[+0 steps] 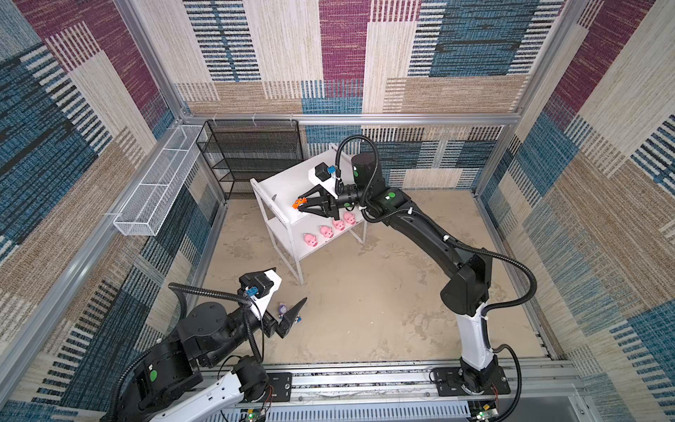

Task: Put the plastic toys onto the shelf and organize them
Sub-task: 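Lower the crab figurine onto the top shelf with the right gripper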

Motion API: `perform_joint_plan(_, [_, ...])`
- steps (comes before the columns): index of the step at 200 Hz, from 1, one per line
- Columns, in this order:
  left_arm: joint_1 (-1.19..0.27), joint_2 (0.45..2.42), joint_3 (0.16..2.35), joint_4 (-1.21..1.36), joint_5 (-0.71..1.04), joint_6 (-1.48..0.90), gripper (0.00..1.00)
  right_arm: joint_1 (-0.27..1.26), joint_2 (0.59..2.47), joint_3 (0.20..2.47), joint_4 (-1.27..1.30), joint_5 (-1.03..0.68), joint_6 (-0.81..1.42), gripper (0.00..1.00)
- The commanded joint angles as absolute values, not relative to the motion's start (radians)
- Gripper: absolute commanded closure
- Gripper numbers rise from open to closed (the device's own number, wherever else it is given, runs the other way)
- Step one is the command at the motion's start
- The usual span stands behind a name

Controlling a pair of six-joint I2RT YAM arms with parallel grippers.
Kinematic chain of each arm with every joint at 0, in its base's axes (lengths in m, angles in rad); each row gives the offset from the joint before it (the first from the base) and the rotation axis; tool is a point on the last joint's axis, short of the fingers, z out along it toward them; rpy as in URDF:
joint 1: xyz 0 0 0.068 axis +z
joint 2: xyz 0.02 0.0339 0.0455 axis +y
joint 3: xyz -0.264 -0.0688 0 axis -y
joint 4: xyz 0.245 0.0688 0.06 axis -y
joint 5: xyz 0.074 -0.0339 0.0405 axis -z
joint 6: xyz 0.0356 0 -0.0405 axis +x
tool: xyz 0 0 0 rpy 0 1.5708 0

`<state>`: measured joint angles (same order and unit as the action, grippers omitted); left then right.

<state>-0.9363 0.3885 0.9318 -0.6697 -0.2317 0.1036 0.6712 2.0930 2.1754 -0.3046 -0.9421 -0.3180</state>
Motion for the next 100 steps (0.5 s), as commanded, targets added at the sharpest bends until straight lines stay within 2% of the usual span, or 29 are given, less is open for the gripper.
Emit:
perform_joint_plan(1, [-0.936, 0.388, 0.93, -0.631, -0.243, 0.107, 0.01, 0.667, 2.105, 2.195, -0.307, -0.946, -0.314, 0.69])
perform_joint_plan(100, [-0.936, 0.39, 0.93, -0.63, -0.24, 0.108, 0.01, 0.666, 2.105, 2.203, -0.326, -0.967, -0.325, 0.6])
